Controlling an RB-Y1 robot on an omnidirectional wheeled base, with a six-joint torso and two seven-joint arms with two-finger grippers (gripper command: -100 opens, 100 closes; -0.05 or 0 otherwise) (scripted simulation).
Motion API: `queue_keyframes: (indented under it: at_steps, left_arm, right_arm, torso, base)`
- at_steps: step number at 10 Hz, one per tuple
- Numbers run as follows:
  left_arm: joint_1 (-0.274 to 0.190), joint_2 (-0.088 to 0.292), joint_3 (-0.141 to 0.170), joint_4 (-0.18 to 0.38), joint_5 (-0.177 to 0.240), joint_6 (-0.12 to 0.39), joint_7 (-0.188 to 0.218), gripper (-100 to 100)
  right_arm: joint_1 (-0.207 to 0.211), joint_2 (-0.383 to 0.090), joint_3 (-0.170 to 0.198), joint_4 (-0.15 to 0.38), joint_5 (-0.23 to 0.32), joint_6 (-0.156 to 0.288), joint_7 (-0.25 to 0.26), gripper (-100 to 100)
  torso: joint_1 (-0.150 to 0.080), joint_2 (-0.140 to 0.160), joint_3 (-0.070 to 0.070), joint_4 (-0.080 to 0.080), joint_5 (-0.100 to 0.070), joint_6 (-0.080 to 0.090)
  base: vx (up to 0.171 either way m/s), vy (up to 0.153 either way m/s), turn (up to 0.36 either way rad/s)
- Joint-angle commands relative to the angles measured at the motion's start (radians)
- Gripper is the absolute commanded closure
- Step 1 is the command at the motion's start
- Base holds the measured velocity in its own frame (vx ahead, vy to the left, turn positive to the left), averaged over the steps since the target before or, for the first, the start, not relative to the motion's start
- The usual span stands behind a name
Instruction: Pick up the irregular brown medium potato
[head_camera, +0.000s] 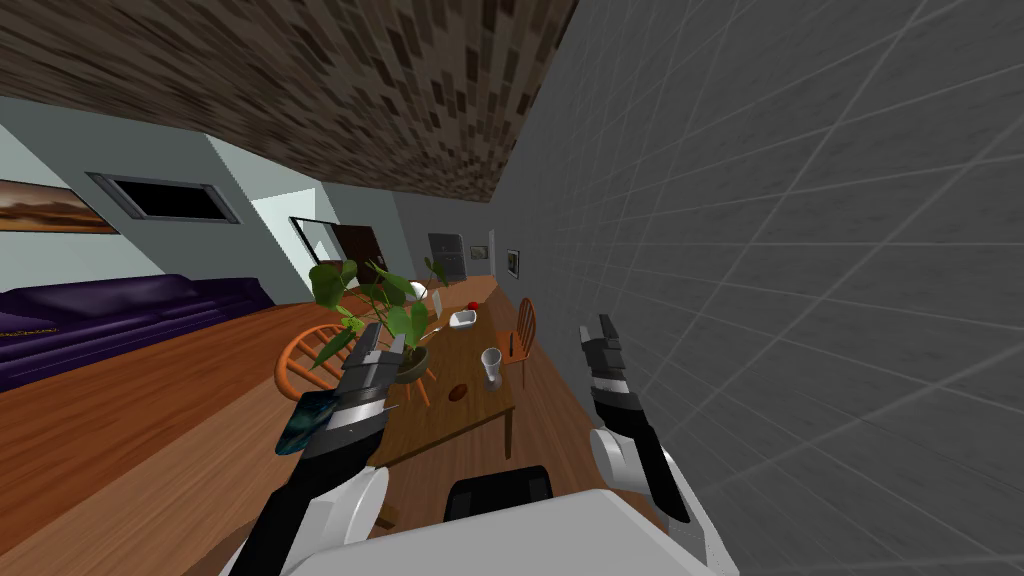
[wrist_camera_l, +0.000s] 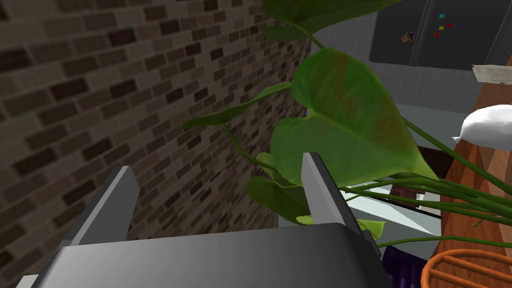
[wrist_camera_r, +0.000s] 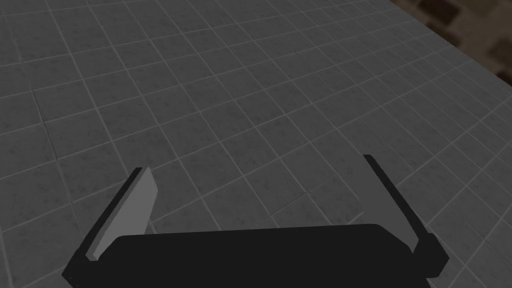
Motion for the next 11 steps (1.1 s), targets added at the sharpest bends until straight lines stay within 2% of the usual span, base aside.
queue_keyframes:
  at_steps: [1,7,9,10,11]
  left_arm:
    - [-0.023,0.04,0.014,0.028,-0.003,0.029,0.014,-100]
    - [-0.119,0.126,0.065,0.155,-0.005,0.137,0.062,-100]
    - [-0.162,0.149,0.086,0.208,-0.004,0.184,0.08,-100]
    - [-0.162,0.149,0.086,0.216,-0.004,0.184,0.08,-100]
    - [-0.185,0.159,0.096,0.25,-0.003,0.208,0.089,-100]
  right_arm:
    - [0.0,0.0,0.0,0.0,0.0,0.0,0.0,0]
    - [0.0,0.0,0.0,0.0,0.0,0.0,0.0,0]
    - [0.0,0.0,0.0,0.0,0.0,0.0,0.0,0]
    - [0.0,0.0,0.0,0.0,0.0,0.0,0.0,0]
    - [0.0,0.0,0.0,0.0,0.0,0.0,0.0,0]
  torso:
    - [0.0,0.0,0.0,0.0,0.0,0.0]
    - [0.0,0.004,0.002,0.001,0.0,0.0]
    - [-0.002,0.003,0.002,0.001,0.0,0.0]
    - [-0.002,0.003,0.002,0.001,0.0,0.0]
    - [-0.001,0.002,0.001,0.001,0.0,0.0]
  base:
    - [-0.034,0.002,0.003]
    - [-0.062,-0.008,0.0]
    - [-0.05,-0.032,-0.002]
    - [-0.033,-0.021,0.001]
    - [-0.028,-0.021,-0.003]
